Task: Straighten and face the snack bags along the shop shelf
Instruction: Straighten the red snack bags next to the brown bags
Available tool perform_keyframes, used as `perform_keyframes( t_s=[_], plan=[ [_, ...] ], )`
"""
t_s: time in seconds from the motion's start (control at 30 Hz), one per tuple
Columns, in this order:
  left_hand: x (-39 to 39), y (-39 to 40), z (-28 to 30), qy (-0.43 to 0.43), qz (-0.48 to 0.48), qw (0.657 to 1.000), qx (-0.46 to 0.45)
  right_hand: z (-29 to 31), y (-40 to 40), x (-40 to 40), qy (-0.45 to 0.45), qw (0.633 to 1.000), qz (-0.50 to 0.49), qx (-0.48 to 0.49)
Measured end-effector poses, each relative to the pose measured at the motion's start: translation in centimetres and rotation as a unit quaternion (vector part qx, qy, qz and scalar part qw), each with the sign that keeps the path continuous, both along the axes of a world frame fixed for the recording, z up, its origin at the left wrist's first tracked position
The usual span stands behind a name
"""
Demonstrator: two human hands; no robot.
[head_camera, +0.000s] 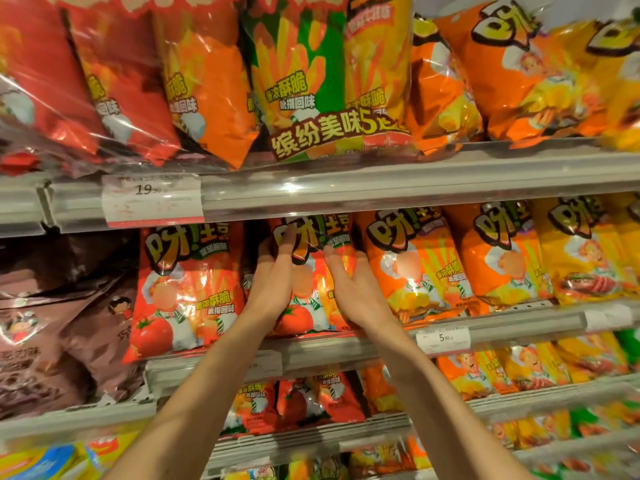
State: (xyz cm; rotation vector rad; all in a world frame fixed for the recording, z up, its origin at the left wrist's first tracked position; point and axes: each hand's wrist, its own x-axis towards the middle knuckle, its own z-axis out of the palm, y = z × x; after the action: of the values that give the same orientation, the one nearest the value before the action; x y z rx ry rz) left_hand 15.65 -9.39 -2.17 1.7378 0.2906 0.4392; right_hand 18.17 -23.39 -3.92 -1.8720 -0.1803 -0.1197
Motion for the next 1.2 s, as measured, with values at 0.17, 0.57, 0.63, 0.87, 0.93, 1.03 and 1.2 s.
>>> perform_keyframes(
  t_s=[0.17, 0.57, 0.63, 0.87, 0.93, 1.03, 1.2],
  plan=[
    [-1.5, 0.1, -1.6, -0.036, -0.018, 0.997, 0.062, 0.0, 0.3, -0.6, -0.059, 0.998, -0.013, -0.034],
    [-1.3, -0.1, -1.9, -0.051, 0.002, 0.983, 0.175, 0.4, -0.1, -0.5, -0.144, 0.979, -0.042, -0.135],
    [-1.6, 0.4, -2.0, -0.06, 0.011, 0.974, 0.217, 0.5, -0.3, -0.6, -0.184, 0.97, -0.035, -0.154],
    [-0.4, 0.3, -1.8, -0.076, -0.017, 0.971, 0.225, 1.3, -1.0, 0.5, -0.224, 0.929, -0.005, -0.295],
    [-0.4, 0.1, -2.0, -0.055, -0.021, 0.97, 0.237, 1.0, -1.0, 0.3, -0.235, 0.909, -0.012, -0.345],
    [-0.9, 0.3, -1.8, -0.039, -0.042, 0.968, 0.245, 1.1, -1.2, -0.6, -0.25, 0.902, -0.018, -0.353],
    [-2.6, 0.8, -1.8, -0.081, 0.001, 0.928, 0.362, 1.3, -3.6, -2.0, -0.302, 0.917, -0.061, -0.255]
  ],
)
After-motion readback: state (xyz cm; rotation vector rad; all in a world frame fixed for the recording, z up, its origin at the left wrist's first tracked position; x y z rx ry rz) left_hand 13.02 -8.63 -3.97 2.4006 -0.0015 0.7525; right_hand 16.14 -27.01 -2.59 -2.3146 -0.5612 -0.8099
